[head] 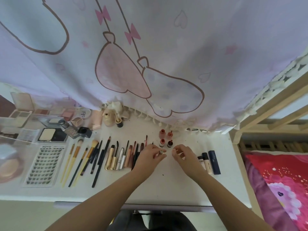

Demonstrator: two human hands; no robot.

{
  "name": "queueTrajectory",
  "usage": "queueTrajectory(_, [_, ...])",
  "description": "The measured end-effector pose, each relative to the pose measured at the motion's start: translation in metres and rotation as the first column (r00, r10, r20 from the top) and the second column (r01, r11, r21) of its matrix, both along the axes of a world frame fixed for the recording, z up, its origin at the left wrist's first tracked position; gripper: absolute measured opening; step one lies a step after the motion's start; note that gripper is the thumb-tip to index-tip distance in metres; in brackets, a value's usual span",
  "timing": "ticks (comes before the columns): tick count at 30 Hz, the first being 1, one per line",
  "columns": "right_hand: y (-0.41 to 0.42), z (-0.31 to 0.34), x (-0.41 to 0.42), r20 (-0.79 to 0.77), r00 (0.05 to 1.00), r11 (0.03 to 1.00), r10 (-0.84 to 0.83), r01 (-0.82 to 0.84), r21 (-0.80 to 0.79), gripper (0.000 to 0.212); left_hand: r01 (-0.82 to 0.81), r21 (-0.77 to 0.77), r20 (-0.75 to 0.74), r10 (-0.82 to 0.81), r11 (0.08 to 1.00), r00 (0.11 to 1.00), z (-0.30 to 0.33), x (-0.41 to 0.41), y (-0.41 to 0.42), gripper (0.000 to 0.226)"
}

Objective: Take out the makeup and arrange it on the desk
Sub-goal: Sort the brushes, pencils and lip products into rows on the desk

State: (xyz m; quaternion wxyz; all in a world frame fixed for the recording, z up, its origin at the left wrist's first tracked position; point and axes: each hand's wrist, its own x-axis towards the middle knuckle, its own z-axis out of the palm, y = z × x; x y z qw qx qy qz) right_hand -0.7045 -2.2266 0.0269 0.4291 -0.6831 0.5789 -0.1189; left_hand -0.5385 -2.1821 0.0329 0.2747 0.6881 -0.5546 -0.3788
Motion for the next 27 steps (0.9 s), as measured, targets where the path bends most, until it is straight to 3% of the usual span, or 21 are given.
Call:
queueTrajectory(3, [0.000,-0.009,0.003,-0.001,1.000,0.999,-0.020,0.020,-0.044,0.016,-0.030,-0.032,0.018,0.031,0.999,0.999,-0.007,-0.004,-0.007,0.026])
queueTrajectory(13, [0.004,-0.029,0.014,-0.023,0.998,0.992,0.063,-0.066,-0.110,0.015,0.130,-0.102,0.317,-0.091,0.986,0.944,-0.027,-0.006,-0.012,0.025])
queueTrajectory(24, [0.004,-0.024,0.010,-0.016,0.999,0.996,0.051,-0.052,-0.073,0.028,0.158,-0.039,0.418,-0.128,0.987,0.900,-0.034,-0.005,-0.007,0.037])
queueTrajectory(27, [-0.004,-0.010,-0.007,-0.050,0.998,0.997,0.031,-0.035,-0.073,0.029,0.105,-0.090,0.438,-0.056,0.990,0.897,-0.031,0.001,0.000,0.041])
